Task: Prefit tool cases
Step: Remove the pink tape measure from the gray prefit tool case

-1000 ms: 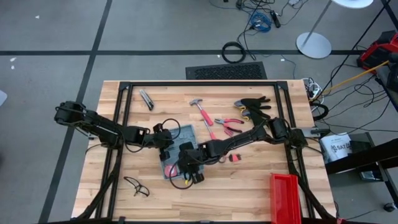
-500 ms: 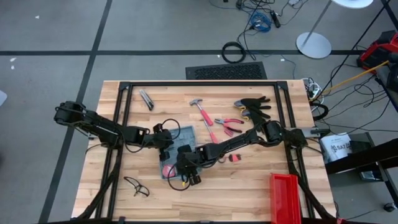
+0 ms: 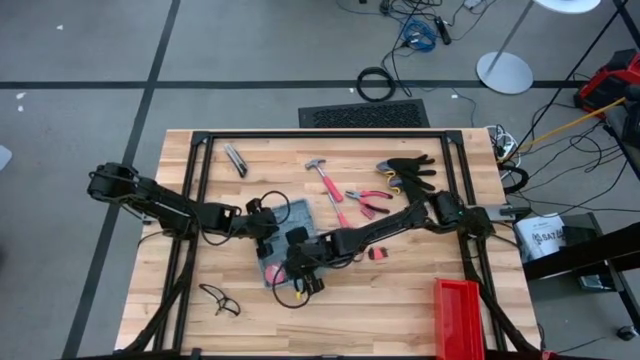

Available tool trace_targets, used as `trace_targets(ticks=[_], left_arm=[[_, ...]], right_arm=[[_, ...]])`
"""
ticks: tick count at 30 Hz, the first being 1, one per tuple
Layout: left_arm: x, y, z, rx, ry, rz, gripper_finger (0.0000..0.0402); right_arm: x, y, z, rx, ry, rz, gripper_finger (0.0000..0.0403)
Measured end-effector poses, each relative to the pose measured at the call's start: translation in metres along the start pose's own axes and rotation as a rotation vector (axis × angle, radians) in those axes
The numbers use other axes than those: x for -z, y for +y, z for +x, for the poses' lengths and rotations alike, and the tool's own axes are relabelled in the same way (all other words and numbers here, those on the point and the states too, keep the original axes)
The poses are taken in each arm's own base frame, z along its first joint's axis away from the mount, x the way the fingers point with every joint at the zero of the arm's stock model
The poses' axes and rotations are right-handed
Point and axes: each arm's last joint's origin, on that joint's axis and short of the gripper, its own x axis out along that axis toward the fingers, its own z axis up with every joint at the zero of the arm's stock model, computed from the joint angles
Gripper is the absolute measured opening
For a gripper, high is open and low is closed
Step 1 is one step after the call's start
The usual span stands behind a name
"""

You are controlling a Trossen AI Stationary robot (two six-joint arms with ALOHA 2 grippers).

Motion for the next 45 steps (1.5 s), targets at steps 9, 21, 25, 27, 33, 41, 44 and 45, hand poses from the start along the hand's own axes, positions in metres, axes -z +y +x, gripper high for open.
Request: trace_targets(ticks=[9, 21, 25, 27, 33, 41, 44, 45], left_arm=[[0.0, 0.0, 0.0, 0.003, 0.002, 0.0, 0.0], [0.0, 0.0, 0.0, 0.004, 0.0, 0.0, 0.0], [0.0, 0.0, 0.0, 0.003, 0.0, -0.001, 0.0], [0.0, 0.0, 0.0, 0.003, 0.0, -0.002, 0.0], [0.0, 0.0, 0.0, 0.002, -0.001, 0.004, 0.0], [0.0, -0.001, 0.0, 0.004, 0.001, 0.021, 0.0], [0.0, -0.001, 0.0, 0.005, 0.0, 0.022, 0.0], [0.0, -0.001, 0.0, 0.006, 0.0, 0.022, 0.0]], right_arm=[[-0.025, -0.014, -0.058, 0.147, -0.066, 0.005, 0.0001], [-0.024, -0.014, -0.052, 0.214, -0.061, -0.002, 0.0], [-0.025, -0.019, -0.047, 0.247, -0.07, -0.079, 0.0], [-0.02, -0.025, -0.041, 0.265, -0.054, -0.047, 0.0], [-0.021, -0.037, -0.039, 0.295, -0.077, -0.032, 0.0], [-0.019, -0.058, -0.039, 0.255, -0.12, -0.048, 0.0], [-0.015, -0.059, -0.04, 0.395, -0.021, -0.101, 0.0], [-0.014, -0.061, -0.039, 0.365, -0.035, -0.085, 0.0]])
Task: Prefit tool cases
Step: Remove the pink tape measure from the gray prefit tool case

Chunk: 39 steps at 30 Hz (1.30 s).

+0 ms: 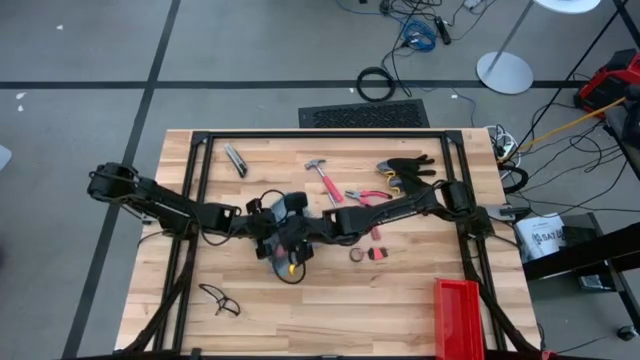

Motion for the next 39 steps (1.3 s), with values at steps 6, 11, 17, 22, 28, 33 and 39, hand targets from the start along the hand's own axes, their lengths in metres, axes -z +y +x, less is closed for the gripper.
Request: trace_targets(ticks=[6, 11, 17, 22, 28, 33, 39], left_arm=[[0.0, 0.001, 0.0, -0.036, -0.01, 0.006, 0.0], [-0.005, 0.001, -0.007, -0.023, -0.058, -0.003, 0.0], [-0.014, 0.0, -0.024, 0.014, -0.146, 0.016, 0.0], [-0.018, 0.001, -0.036, 0.03, -0.186, 0.015, 0.0], [-0.019, 0.003, -0.043, 0.023, -0.209, 0.023, 0.0], [-0.021, 0.004, -0.047, 0.015, -0.237, 0.025, 0.0], [-0.021, 0.005, -0.048, 0.004, -0.245, 0.029, 0.0]], right_arm=[[0.007, 0.003, 0.008, -0.043, 0.011, 0.036, 0.0], [0.0, 0.011, 0.0, -0.011, 0.003, 0.024, 0.0], [-0.014, 0.014, -0.032, 0.077, 0.02, 0.016, 0.0], [-0.021, 0.014, -0.066, 0.139, 0.058, 0.046, 0.0], [-0.015, 0.026, -0.119, 0.192, 0.197, 0.075, 0.0], [0.005, 0.033, -0.155, 0.209, 0.376, 0.156, 0.0], [0.031, 0.046, -0.187, 0.22, 0.648, 0.183, 0.0]])
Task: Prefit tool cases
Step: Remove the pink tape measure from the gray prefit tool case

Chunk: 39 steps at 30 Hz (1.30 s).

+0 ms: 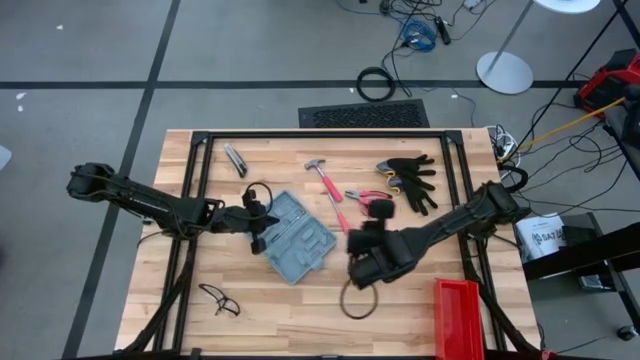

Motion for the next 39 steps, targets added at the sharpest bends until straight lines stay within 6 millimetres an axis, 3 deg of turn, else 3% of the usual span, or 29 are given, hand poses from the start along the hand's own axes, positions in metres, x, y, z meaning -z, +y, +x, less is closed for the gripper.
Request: trace_targets(ticks=[6, 11, 16, 22, 32, 39], left_arm=[[0.0, 0.0, 0.0, -0.005, -0.001, 0.016, 0.0], [0.0, 0.0, 0.0, -0.006, -0.005, 0.016, 0.0], [0.0, 0.0, 0.0, -0.004, -0.005, 0.017, 0.0], [0.0, 0.0, 0.0, -0.004, -0.005, 0.018, 0.0], [0.0, 0.0, 0.0, -0.007, -0.006, 0.017, 0.0], [-0.001, 0.002, 0.001, -0.022, -0.007, 0.013, 0.0]], right_arm=[[0.012, 0.002, 0.0, -0.081, 0.099, 0.037, 0.0], [0.026, 0.004, 0.012, -0.073, 0.166, 0.062, 0.0], [0.057, 0.004, 0.033, -0.017, 0.262, 0.116, 0.0], [0.091, -0.001, 0.042, 0.004, 0.311, 0.174, 0.0], [0.123, 0.008, 0.084, -0.112, 0.301, 0.213, 0.0], [0.143, 0.003, 0.108, 0.007, 0.367, 0.188, 0.0]])
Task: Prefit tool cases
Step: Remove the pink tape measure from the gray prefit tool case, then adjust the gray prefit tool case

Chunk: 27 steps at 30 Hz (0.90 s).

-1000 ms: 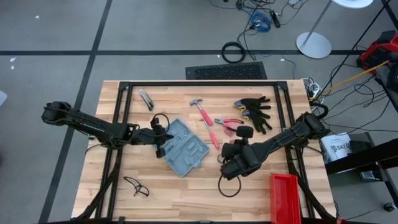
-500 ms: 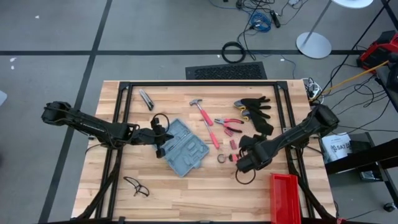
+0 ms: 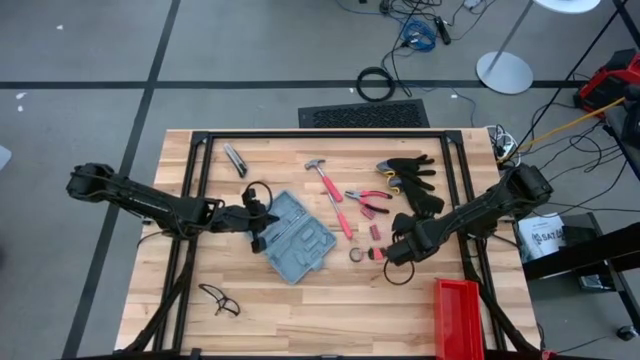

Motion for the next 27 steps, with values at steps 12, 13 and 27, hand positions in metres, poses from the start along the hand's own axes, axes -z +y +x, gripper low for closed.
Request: trace_targets(ticks=[12, 13, 27], left_arm=[[-0.001, 0.004, 0.001, -0.016, 0.001, -0.009, 0.0], [-0.001, 0.004, 0.001, -0.016, 0.001, -0.008, 0.0], [0.0, 0.003, 0.001, -0.015, 0.002, -0.004, 0.0]], right_arm=[[-0.01, 0.001, 0.02, -0.076, -0.019, 0.021, 0.0006], [-0.01, 0.0, 0.019, -0.075, -0.025, 0.034, 0.0011], [-0.016, -0.031, -0.027, -0.258, -0.241, 0.246, 0.0151]])
